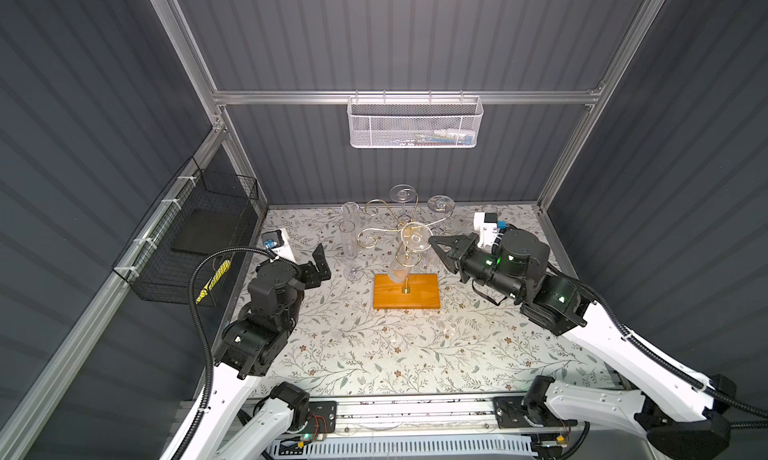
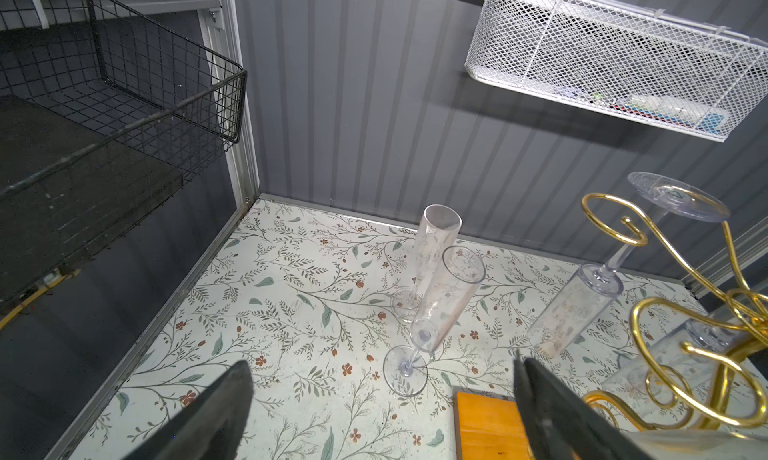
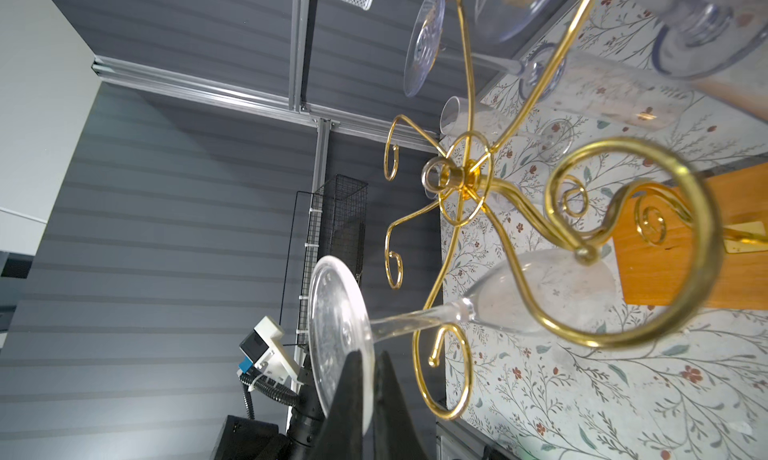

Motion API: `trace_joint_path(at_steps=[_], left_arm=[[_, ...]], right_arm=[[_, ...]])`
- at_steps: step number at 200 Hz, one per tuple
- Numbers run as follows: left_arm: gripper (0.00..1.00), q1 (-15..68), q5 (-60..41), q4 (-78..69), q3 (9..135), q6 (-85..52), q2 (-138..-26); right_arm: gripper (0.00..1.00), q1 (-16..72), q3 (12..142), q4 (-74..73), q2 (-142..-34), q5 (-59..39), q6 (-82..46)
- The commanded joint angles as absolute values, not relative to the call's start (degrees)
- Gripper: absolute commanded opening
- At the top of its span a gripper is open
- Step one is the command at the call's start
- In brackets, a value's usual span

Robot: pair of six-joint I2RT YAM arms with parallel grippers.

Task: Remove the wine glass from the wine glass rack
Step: 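Lift the wine glass off the rack with the right gripper, pulling it nearer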

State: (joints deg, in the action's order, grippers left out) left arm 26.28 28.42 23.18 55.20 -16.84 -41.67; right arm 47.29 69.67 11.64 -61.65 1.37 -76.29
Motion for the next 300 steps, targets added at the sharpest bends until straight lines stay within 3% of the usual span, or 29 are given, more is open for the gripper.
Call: trace_joint_path(at_steps=[1, 102, 210, 263, 300], left_arm=[[1.00, 26.5, 27.6, 24.1, 55.4, -17.6, -42.0], [1.00, 26.5, 27.6, 24.7, 56.0, -17.6, -42.5], [1.00, 26.5, 24.9, 27.6, 59.8, -20.7, -42.5], [1.00, 26.5, 19.8, 30.4, 65.8, -21.8, -45.2], [1.00, 26.5, 9.4, 30.6, 72.5, -24.5, -49.3]], right_arm=[[0.00, 46.3, 68.6, 10.4, -60.6, 3.0, -77.1], [0.00, 44.3, 64.9, 10.4, -56.6, 3.3, -78.5], [0.00, 44.2, 57.4, 18.1, -45.3, 4.6, -79.2], [0.00, 44.0, 57.0, 25.3, -39.8, 6.6, -76.2], [0.00, 43.0, 57.6, 26.8, -37.0, 7.1, -72.8]])
